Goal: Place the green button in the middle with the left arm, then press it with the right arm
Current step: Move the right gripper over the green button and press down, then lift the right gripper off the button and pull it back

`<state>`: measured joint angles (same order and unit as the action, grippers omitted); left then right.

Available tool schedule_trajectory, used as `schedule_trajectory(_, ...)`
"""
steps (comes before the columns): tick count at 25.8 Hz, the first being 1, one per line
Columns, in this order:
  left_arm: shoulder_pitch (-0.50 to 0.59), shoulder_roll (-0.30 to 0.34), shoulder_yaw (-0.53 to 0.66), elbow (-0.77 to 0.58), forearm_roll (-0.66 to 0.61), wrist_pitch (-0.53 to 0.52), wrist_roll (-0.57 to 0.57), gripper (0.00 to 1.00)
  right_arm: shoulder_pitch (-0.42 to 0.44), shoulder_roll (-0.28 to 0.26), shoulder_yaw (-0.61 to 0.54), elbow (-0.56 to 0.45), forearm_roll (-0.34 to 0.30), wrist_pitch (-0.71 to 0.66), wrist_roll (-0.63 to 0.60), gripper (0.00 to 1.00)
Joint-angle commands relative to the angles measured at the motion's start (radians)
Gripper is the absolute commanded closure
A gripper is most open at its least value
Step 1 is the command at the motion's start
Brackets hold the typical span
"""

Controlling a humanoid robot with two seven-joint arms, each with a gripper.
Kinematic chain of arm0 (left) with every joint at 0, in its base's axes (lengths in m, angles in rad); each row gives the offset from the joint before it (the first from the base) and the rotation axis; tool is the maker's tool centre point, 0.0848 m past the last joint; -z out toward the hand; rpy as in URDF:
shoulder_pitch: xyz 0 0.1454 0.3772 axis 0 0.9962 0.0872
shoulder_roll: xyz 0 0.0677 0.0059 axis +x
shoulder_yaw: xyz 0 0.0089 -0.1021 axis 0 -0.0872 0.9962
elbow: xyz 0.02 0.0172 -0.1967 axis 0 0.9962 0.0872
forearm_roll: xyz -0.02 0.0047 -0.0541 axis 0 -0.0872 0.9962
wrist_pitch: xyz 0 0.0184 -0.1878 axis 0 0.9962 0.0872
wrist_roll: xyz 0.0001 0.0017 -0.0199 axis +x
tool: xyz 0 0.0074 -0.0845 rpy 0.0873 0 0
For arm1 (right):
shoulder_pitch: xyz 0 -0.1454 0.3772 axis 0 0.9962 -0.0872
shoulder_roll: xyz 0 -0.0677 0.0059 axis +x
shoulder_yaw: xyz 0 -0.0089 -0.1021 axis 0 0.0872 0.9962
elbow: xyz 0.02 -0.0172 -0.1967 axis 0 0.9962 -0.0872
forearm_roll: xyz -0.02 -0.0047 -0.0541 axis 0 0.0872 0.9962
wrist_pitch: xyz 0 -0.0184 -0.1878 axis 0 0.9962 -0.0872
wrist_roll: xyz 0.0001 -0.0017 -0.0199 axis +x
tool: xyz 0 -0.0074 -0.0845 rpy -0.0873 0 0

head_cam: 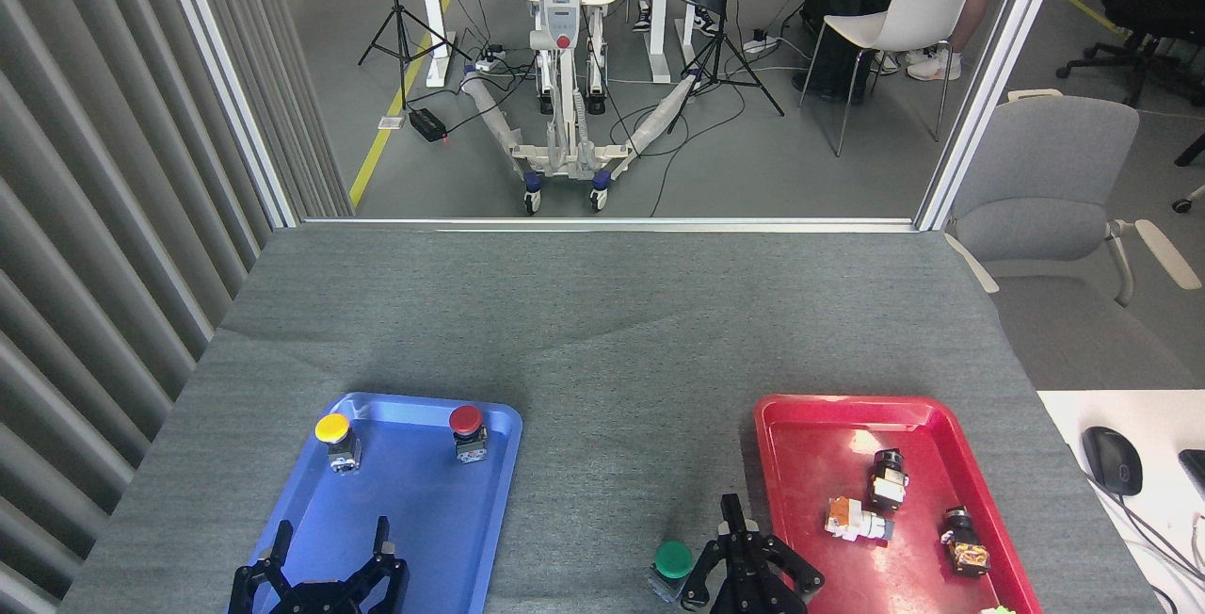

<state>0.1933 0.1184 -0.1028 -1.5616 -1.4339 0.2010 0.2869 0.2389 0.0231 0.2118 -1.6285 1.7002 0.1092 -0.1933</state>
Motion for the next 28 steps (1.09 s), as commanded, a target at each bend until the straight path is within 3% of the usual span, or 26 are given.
schedule_trajectory(1,-0.002,0.003,0.000,0.000,-0.002,0.000,0.017,0.01,0.014,-0.012,-0.065,-0.027,0.001,0.001,0.000,0.01)
schedule_trajectory(7,0.000,0.003,0.000,0.000,-0.002,0.008,0.035,0.01,0.033,-0.026,-0.143,-0.042,0.001,0.001,0.005,0.00)
schedule_trajectory(28,-0.011,-0.003,0.049,0.003,0.032,-0.021,0.028,0.01,0.057,-0.042,-0.173,-0.050,-0.001,-0.013,0.006,0.00)
